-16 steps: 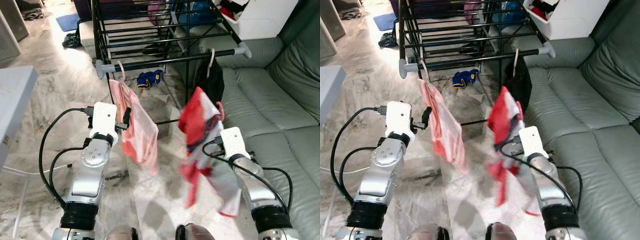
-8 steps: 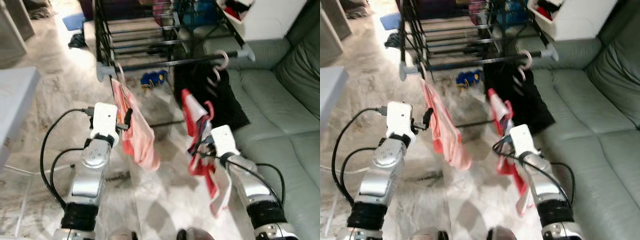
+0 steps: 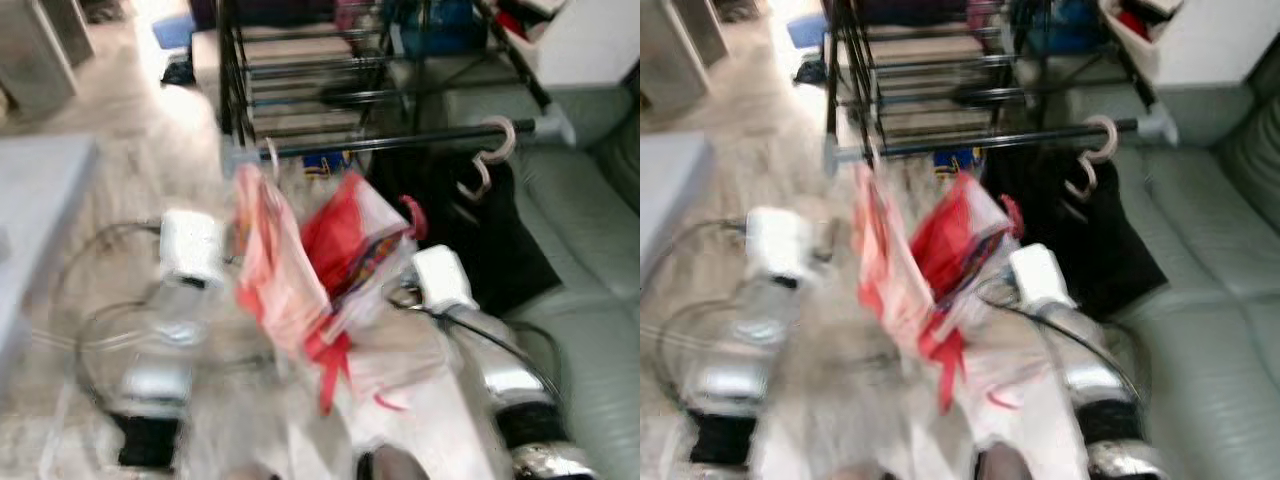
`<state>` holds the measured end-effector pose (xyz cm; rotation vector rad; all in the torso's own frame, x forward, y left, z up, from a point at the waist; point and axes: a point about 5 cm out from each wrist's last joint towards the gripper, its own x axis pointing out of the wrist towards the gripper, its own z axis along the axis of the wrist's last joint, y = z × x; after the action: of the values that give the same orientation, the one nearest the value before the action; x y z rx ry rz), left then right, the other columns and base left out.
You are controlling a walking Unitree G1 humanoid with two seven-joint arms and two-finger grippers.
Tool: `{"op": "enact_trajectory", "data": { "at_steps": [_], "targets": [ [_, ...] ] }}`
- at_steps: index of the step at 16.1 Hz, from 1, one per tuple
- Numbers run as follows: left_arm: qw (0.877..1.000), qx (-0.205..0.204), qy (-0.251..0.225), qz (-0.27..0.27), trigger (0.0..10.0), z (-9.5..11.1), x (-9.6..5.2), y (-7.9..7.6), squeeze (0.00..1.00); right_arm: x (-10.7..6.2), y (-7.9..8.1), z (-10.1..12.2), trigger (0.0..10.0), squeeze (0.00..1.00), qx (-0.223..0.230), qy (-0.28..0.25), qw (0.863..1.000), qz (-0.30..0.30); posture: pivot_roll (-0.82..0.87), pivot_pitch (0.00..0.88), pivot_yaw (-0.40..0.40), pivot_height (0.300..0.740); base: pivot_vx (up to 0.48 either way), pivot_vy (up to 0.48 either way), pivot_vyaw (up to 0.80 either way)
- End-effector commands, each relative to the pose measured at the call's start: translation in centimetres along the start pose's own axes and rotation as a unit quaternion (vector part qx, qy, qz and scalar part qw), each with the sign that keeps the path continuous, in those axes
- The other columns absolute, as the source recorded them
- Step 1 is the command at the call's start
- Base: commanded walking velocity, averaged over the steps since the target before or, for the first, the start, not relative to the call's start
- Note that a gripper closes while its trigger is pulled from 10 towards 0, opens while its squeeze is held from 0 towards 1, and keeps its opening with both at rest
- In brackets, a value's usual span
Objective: Hang hanger
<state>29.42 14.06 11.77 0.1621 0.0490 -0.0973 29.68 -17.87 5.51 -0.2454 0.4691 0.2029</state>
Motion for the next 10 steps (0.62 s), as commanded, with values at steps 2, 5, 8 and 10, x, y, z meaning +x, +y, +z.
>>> {"op": "enact_trajectory", "data": {
  "at_steps": [2, 5, 8, 10],
  "targets": [
    [1.000, 0.020, 0.000, 0.016, 10.0, 0.0, -0.3, 1.3, 0.00, 0.4, -0.6, 2.5, 10.0, 0.00, -0.002, -0.055, 0.998, -0.041, -0.02, 0.058, -0.002, 0.740, 0.364, 0.313, 0.00],
    [1.000, 0.021, -0.004, 0.011, 10.0, 0.2, -0.3, 1.3, 0.00, 0.4, -0.9, 2.8, 10.0, 0.00, -0.001, -0.066, 0.996, -0.054, -0.01, 0.057, -0.001, 0.740, 0.372, 0.301, 0.00],
    [0.999, 0.035, 0.001, 0.006, 10.0, 0.2, -0.7, 2.2, 0.00, 0.8, -0.9, 2.9, 10.0, 0.00, 0.011, -0.066, 0.995, -0.070, 0.00, 0.057, 0.003, 0.740, 0.232, 0.207, 0.00],
    [1.000, 0.003, 0.015, 0.010, 10.0, 0.0, -1.1, 2.6, 0.00, 1.3, -1.3, 3.2, 10.0, 0.00, 0.076, -0.054, 0.992, -0.085, 0.02, 0.058, 0.008, 0.740, 0.000, 0.000, 0.00]
  ]
}}
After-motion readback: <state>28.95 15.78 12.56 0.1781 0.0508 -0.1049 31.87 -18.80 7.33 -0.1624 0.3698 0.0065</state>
